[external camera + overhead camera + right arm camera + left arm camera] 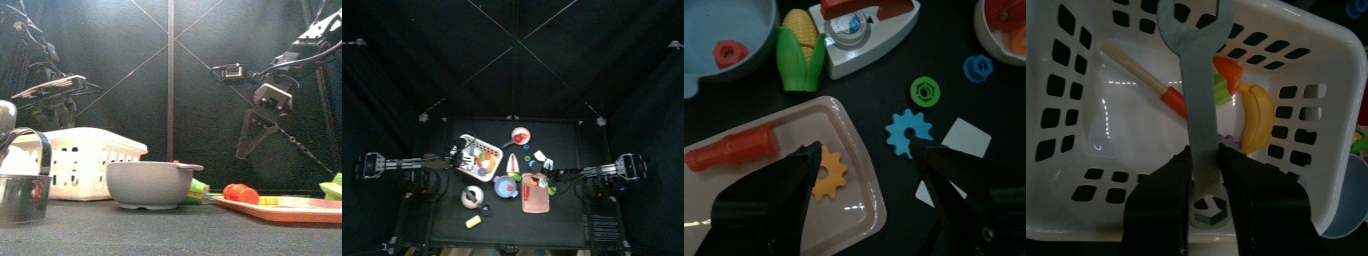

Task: Hand over wrench

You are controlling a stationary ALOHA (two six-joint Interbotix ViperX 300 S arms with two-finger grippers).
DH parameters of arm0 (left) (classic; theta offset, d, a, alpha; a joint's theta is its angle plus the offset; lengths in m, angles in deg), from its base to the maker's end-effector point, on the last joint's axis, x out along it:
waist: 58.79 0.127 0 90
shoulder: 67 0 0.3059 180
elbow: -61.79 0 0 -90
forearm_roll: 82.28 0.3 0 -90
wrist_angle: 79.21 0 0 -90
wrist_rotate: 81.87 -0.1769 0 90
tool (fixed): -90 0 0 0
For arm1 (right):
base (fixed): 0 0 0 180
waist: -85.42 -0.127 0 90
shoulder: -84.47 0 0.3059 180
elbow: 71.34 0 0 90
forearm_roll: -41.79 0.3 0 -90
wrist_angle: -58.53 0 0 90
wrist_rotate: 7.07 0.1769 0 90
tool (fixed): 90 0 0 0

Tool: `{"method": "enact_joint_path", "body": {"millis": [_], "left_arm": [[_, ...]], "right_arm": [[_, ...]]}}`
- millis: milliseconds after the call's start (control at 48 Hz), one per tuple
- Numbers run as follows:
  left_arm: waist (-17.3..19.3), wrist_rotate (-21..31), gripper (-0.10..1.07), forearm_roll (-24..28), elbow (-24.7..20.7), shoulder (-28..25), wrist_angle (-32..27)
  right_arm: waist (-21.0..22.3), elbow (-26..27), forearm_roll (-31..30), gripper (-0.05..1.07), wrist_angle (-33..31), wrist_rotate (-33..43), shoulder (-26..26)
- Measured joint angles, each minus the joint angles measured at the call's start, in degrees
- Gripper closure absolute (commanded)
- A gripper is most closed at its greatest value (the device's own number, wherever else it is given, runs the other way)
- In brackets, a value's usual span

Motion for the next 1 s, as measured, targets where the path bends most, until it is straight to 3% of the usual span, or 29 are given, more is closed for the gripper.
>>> {"method": "enact_joint_path", "body": {"millis": [250,458,646,812,1000], "left_arm": [[-1.6,0.2,0.44,5.2,0.1,0.0,5.5],[-2.1,0.3,0.44,14.5,1.2,-0.4,19.5],[-2.1,0.3,0.44,22.8,2.2,-1.4,29.2],[-1.9,0.4,0.45,28.7,2.0,-2.5,34.1],[-0.9,0.6,0.44,29.7,0.1,-5.1,35.6]], "right_arm": [[2.5,1.5,-1.9,0.04,9.6,0.0,0.0],[7.6,4.9,0.0,0.04,21.4,0.1,-0.1],[12.6,7.6,7.7,0.04,32.3,0.2,1.4],[15.2,7.9,16.9,0.04,34.3,-0.4,1.7],[16.0,9.4,22.9,0.04,36.8,-0.6,3.9]]}}
